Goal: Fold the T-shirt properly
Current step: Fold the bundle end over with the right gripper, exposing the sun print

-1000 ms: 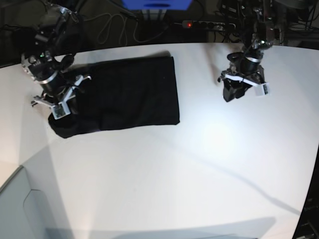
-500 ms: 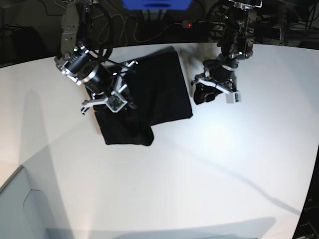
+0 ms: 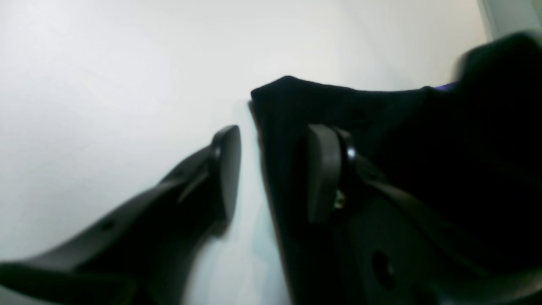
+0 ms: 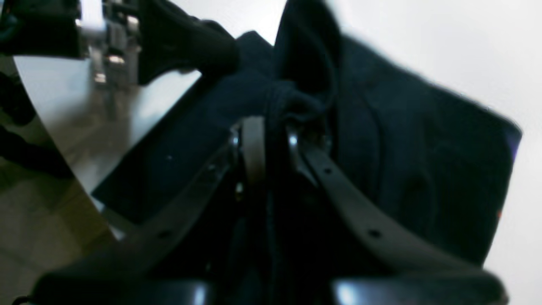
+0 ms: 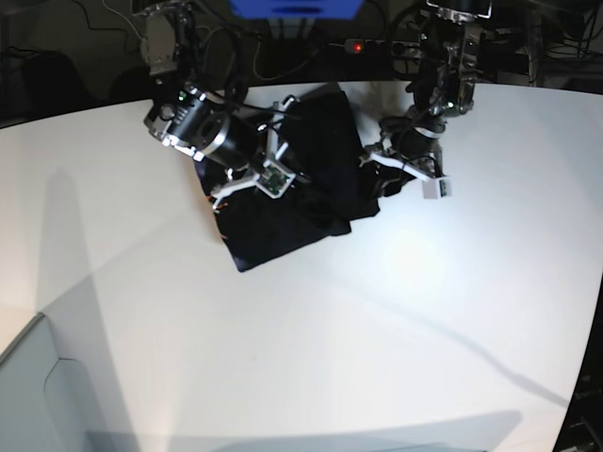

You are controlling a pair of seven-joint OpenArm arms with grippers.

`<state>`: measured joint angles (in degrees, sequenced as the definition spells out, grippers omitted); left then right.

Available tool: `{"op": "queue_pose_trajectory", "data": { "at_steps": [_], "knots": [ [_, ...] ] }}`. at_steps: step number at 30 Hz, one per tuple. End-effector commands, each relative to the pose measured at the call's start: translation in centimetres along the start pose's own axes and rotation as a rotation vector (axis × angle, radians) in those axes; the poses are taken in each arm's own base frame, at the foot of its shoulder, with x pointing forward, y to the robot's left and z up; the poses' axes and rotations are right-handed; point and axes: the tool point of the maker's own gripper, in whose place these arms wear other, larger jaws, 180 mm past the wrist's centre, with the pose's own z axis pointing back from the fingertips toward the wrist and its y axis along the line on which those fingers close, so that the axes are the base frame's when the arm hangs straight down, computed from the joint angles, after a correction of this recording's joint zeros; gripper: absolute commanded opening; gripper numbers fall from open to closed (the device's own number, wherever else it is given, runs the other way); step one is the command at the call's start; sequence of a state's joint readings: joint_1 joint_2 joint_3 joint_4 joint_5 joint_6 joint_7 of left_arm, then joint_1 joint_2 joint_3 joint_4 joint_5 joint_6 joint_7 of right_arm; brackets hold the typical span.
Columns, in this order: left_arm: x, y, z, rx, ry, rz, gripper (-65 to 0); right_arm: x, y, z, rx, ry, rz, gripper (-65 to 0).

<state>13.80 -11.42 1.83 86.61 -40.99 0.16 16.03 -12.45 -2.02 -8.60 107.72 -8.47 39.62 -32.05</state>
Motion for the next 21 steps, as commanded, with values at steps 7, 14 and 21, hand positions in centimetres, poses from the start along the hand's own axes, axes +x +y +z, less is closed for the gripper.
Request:
{"op": "queue_pose_trajectory", "data": {
  "at_steps": [7, 14, 21],
  "knots": [
    [-0.1, 0.3, 0.2, 0.008, 0.009, -0.006, -40.3, 3.4, 2.5, -1.4, 0.084, -0.106, 0.006, -65.0],
    [-0.1, 0.6, 0.4, 0.015, 0.011, -0.007, -40.3, 1.7, 2.7, -4.4, 0.134, -0.062, -0.068, -65.0],
    [0.0, 0.6, 0.5, 0.015, 0.009, -0.009, -40.3, 0.3, 1.5, -5.5, 0.144, -0.017, -0.061, -65.0]
  ]
}}
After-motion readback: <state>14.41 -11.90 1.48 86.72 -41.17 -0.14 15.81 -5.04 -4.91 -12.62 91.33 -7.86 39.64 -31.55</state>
